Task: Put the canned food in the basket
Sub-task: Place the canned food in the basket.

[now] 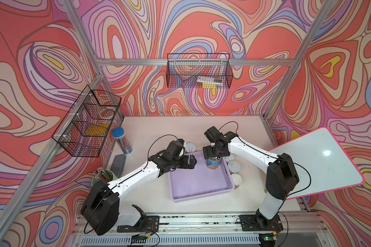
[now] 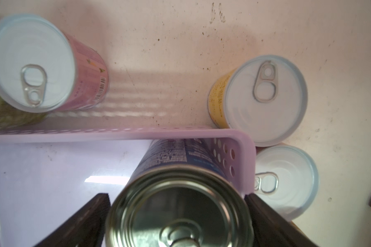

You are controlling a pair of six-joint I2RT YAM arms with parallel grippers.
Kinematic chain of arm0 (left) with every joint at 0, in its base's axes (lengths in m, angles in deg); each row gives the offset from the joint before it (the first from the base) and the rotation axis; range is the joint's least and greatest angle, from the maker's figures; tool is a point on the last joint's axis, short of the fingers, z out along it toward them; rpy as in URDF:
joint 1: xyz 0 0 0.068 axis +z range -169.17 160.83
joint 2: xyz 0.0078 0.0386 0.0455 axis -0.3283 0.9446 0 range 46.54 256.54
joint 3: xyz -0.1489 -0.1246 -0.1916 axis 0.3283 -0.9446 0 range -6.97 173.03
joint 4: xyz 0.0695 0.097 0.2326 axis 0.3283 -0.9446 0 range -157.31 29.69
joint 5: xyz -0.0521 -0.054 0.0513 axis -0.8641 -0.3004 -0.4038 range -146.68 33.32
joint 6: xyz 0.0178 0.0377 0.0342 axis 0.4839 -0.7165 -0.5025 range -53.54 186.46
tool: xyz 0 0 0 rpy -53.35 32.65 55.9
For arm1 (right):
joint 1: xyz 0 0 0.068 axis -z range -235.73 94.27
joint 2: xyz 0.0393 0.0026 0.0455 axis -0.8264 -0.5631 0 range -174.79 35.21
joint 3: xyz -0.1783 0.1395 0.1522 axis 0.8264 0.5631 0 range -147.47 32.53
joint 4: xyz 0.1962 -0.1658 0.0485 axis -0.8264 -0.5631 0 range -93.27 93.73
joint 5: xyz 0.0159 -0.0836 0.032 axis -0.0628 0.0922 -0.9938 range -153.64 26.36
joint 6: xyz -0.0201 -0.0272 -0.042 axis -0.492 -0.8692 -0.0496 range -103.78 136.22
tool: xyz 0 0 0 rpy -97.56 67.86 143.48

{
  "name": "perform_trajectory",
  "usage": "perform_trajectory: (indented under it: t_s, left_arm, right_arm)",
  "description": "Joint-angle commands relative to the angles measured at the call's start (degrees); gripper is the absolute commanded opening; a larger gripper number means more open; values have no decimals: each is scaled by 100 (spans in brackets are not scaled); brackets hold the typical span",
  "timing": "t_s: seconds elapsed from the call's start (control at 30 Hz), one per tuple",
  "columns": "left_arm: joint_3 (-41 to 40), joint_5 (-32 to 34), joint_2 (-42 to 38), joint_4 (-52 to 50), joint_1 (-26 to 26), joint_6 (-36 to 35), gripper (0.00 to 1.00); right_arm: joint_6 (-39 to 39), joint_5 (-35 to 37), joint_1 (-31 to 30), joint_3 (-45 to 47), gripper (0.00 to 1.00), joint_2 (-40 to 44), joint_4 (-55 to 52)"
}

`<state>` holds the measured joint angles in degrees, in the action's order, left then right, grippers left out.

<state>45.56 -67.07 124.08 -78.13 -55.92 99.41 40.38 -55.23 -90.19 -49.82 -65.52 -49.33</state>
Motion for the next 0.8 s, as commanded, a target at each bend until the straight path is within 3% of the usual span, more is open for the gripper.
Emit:
perform_trajectory:
  t_s: [0.0, 0.37, 0.57, 0.77]
  left_arm:
    - [436, 318, 8, -552, 28, -277, 99]
    - [1451, 999, 108, -1553, -320, -982, 99]
    - [1914, 901, 437, -1649, -518, -1274, 99]
    - [2169, 789, 678, -1455, -920, -1616, 99]
  right_arm:
    - [-121, -211, 18, -116, 98, 432, 144]
    - [33, 89, 10, 561, 98, 1676, 485]
    - [201, 505, 43, 849, 98, 2037, 340]
    - [437, 442, 315, 1249, 98, 2381, 45]
